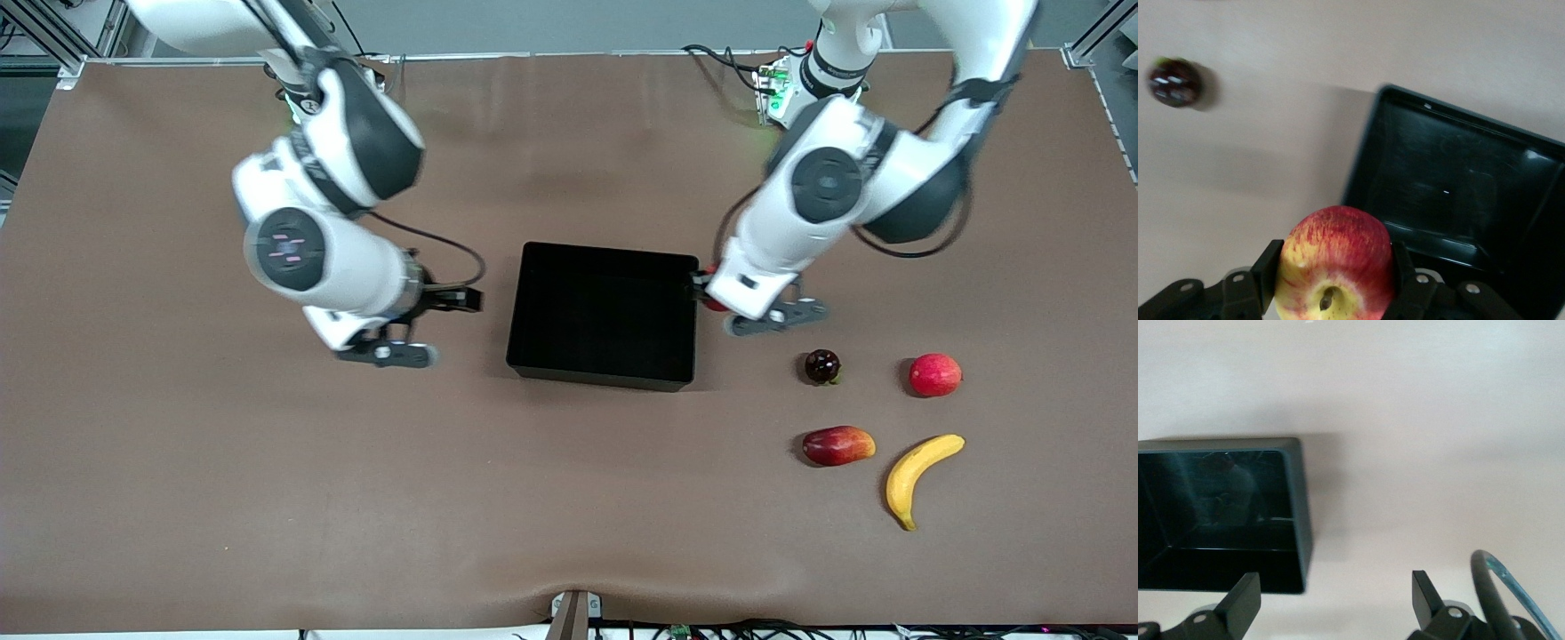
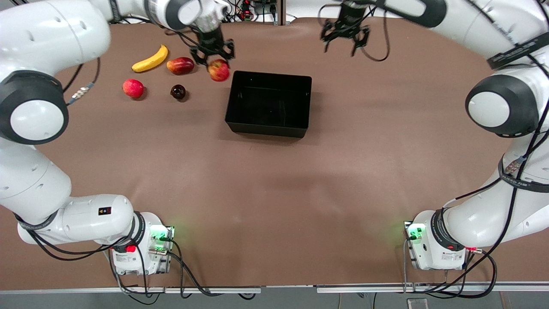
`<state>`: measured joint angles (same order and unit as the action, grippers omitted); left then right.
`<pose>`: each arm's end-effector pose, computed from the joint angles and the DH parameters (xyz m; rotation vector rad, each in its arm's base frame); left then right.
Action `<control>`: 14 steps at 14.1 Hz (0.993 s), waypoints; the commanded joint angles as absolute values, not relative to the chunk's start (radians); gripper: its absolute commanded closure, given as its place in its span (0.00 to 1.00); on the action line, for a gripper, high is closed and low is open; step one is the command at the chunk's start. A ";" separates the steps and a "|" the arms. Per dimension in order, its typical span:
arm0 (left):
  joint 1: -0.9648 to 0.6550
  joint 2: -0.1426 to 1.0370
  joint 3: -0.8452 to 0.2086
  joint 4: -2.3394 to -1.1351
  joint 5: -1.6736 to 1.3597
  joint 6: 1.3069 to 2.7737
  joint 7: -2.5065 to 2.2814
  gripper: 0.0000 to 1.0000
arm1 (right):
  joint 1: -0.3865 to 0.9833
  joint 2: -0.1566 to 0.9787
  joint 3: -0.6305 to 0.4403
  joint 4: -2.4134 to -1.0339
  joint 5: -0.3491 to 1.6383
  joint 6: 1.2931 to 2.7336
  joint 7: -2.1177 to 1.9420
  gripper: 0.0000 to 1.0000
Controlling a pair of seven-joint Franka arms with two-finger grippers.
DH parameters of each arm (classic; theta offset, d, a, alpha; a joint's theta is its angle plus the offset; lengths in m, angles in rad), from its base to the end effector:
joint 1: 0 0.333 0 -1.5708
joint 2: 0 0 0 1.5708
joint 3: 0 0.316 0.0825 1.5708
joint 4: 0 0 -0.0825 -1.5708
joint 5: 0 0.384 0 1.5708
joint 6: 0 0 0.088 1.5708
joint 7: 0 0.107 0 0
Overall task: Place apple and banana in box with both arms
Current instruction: 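Lift the apple with the left gripper while the right gripper withdraws, then carry the apple over the black box and open the left gripper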
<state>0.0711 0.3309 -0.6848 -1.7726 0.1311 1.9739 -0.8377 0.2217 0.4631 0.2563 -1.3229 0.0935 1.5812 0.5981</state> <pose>0.5322 -0.3253 0.4051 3.0918 0.2952 -0.1511 0.6054 0.2884 0.4644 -3.0239 0.2198 0.4114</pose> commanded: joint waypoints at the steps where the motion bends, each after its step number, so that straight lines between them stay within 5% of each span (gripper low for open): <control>1: 0.013 0.354 -0.687 -1.847 0.232 2.098 -0.876 1.00 | 0.169 0.359 0.233 -1.316 -0.005 1.423 0.586 0.00; 6: -0.057 0.460 -0.686 -1.916 0.279 2.267 -0.923 1.00 | 0.143 0.235 0.077 -1.322 -0.092 1.243 0.429 0.00; 14: -0.077 0.629 -0.684 -1.910 0.457 2.327 -1.021 1.00 | -0.025 0.095 -0.041 -1.362 -0.074 1.245 0.056 0.00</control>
